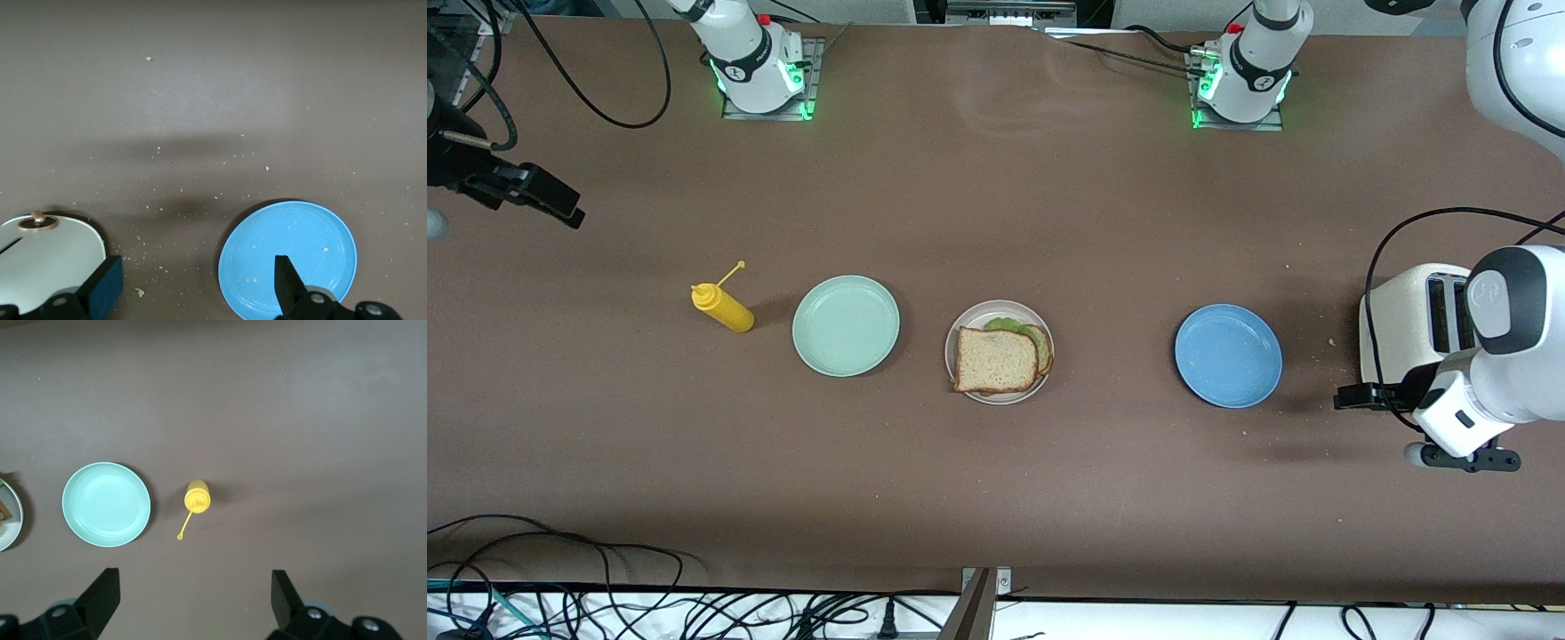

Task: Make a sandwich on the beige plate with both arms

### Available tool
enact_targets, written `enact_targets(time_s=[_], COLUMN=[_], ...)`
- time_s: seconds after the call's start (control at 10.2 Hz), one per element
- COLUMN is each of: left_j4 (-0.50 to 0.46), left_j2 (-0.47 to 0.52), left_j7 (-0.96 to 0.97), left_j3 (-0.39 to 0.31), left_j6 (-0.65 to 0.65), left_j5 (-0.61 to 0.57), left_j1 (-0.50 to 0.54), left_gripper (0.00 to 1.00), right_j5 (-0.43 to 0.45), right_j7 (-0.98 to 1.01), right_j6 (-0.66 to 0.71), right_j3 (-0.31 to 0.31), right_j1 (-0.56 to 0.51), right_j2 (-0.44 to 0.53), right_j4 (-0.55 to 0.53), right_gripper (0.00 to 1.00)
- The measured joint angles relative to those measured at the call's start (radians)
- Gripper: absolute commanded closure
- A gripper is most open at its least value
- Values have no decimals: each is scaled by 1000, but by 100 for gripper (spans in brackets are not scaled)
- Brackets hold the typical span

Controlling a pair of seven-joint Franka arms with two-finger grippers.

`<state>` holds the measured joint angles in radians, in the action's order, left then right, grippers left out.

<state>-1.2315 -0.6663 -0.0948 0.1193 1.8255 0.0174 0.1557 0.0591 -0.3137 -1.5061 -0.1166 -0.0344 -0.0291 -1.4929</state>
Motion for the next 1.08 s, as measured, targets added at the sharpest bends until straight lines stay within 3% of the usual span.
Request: enact_targets(time_s=[0.29,0.79,1.08], left_j4=[10,6,-68], left_j2=[36,154,255], left_j7=[0,0,-1], left_j3=[9,11,47], left_j6=[-16,-184,-222], left_j5=[-3,-6,-81], left_j1=[-5,-6,-9], left_gripper=[0,0,0], right_j5=[0,-29,-34], right_j7=[-24,-23,24], right_j6=[3,1,-4], right_j3=[-76,-75,-75], right_j1=[-73,-91,-91], right_j2=[51,51,37], right_j4=[-61,-64,-64], right_gripper=[0,0,0])
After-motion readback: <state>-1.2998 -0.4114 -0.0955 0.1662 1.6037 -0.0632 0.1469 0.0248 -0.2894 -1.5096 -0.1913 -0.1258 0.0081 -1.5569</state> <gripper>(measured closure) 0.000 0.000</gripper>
